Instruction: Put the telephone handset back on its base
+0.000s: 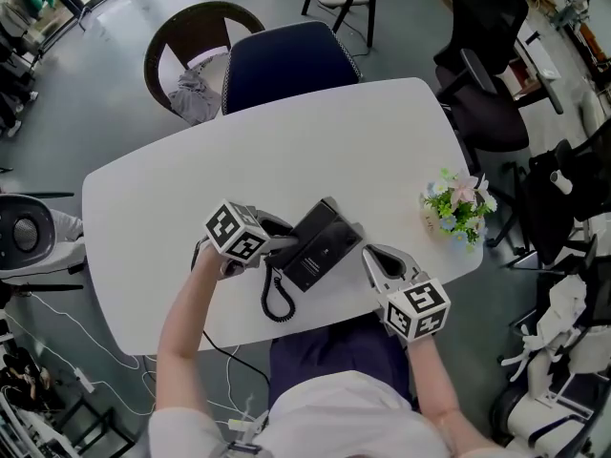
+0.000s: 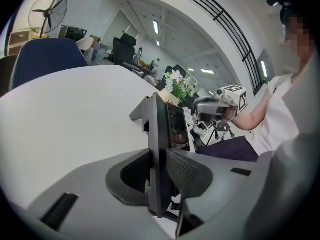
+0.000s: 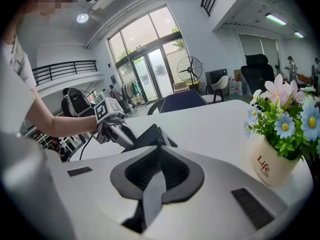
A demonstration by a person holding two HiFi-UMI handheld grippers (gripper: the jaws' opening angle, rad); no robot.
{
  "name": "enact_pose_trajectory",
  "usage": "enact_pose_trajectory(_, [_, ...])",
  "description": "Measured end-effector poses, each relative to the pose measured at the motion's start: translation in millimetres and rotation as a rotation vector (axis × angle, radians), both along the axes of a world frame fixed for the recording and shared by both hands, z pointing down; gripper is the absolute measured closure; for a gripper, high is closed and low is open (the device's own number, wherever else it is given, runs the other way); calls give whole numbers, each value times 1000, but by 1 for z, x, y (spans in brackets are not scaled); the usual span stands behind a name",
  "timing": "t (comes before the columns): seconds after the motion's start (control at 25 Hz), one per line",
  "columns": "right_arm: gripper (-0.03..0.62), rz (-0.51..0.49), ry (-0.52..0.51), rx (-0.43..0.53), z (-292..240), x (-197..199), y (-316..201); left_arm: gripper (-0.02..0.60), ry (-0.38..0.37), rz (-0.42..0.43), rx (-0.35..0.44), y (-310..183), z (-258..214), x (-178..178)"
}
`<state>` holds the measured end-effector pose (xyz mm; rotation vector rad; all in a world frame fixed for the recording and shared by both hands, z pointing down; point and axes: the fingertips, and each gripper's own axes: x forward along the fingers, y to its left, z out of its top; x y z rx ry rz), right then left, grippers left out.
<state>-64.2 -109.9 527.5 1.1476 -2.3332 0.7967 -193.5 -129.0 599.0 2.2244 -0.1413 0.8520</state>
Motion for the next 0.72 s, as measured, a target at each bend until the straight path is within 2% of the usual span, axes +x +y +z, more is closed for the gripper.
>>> enact_pose_trajectory(0.2, [553, -18, 4, -1, 1, -6, 1, 488, 58, -6, -22, 3, -3, 3])
enact_pose_trajectory(0.52, [553, -35, 11, -12, 3, -11, 4, 503, 269, -55, -119, 2, -11, 0])
enact_pose_trajectory(0.72, [553, -32, 13, -16, 2, -11, 4, 503, 380, -16, -167, 2, -18, -3])
